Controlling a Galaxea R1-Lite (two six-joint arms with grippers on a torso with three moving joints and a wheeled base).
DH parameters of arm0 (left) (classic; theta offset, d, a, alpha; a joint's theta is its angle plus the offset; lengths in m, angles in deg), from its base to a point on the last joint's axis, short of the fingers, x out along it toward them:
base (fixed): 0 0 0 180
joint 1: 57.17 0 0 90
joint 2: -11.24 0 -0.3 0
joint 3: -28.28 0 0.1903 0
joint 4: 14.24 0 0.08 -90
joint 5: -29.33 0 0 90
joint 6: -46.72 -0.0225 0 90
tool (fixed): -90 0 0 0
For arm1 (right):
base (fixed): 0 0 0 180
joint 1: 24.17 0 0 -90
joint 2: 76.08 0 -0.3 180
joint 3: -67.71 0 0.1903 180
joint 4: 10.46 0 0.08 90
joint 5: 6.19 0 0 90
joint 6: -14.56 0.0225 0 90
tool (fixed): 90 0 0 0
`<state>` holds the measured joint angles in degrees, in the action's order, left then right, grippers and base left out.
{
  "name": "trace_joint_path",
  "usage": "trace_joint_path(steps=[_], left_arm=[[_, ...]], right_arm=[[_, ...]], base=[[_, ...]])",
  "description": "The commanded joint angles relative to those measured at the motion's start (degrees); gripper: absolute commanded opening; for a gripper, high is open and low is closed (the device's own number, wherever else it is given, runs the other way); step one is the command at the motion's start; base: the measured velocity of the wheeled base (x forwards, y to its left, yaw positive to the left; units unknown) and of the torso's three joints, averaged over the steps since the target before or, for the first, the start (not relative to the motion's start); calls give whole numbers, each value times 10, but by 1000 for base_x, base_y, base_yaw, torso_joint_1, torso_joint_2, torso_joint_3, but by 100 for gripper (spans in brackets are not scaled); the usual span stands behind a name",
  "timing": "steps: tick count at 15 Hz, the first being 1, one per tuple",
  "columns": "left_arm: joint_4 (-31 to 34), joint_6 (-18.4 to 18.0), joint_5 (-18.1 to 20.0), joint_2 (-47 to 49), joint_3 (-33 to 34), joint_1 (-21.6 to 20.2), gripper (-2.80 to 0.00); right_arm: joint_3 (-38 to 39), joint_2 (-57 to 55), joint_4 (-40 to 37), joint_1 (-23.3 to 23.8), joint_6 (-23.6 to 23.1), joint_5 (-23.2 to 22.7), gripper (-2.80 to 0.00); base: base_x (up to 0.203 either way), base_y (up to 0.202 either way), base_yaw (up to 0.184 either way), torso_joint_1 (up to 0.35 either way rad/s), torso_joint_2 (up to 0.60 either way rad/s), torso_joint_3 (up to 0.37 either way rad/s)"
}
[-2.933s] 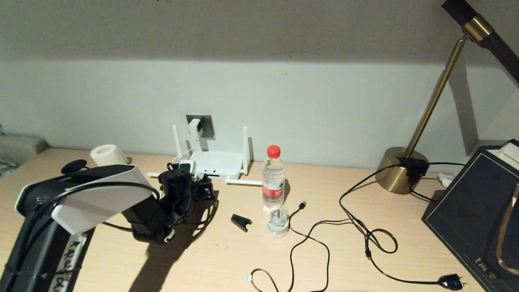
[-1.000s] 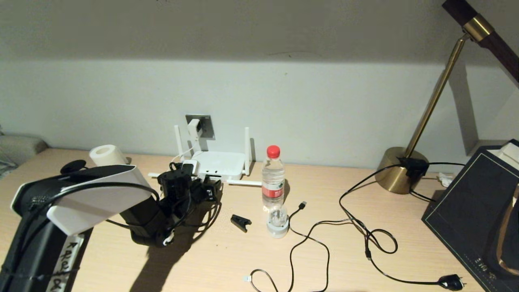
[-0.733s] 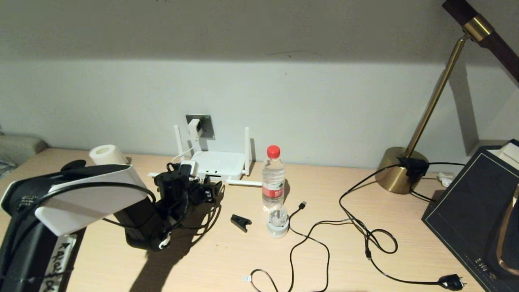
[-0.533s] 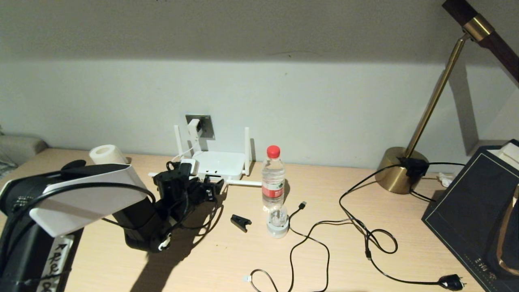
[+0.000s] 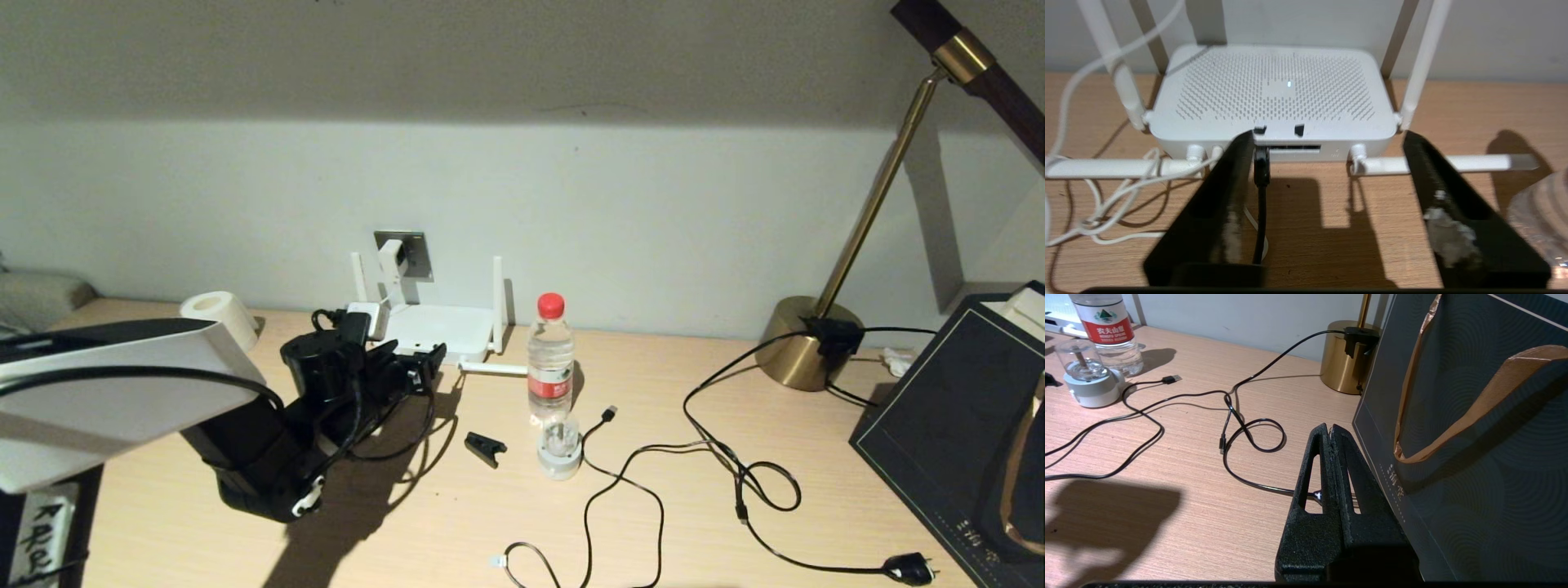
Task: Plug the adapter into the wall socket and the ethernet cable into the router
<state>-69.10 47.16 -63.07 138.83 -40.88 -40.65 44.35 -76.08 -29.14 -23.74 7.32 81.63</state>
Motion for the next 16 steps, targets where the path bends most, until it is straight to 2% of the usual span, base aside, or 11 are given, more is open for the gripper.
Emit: trace_joint_path(steps=[1,3,6,8,11,13,15,16], left_arm=[[-4,0,-1,-66,28,8,-280],[-5,-1,-2,-114,56,12,-280],[2,-6,0,-249,94,14,-280],[54,-19,3,-365,112,16,-280],[246,-29,-24,-583,158,17,-280],[421,-27,-66,-736,212,18,-280],[566,-22,-93,-866,297,18,-280],[619,-20,-95,-918,354,18,-280]], right_arm=[[20,-1,0,0,-1,0,-280],[20,-1,0,0,-1,0,-280],[20,-1,1,0,-1,0,-280],[19,-1,0,0,-1,0,-280],[20,-1,1,0,-1,0,-280],[20,-1,0,0,-1,0,-280],[20,-1,1,0,0,0,-280],[20,-1,1,0,-1,0,-280]], base=[[0,0,0,0,0,0],[0,0,0,0,0,0],[0,0,0,0,0,0],[0,0,0,0,0,0],[0,0,0,0,0,0],[0,0,0,0,0,0],[0,0,0,0,0,0],[0,0,0,0,0,0]])
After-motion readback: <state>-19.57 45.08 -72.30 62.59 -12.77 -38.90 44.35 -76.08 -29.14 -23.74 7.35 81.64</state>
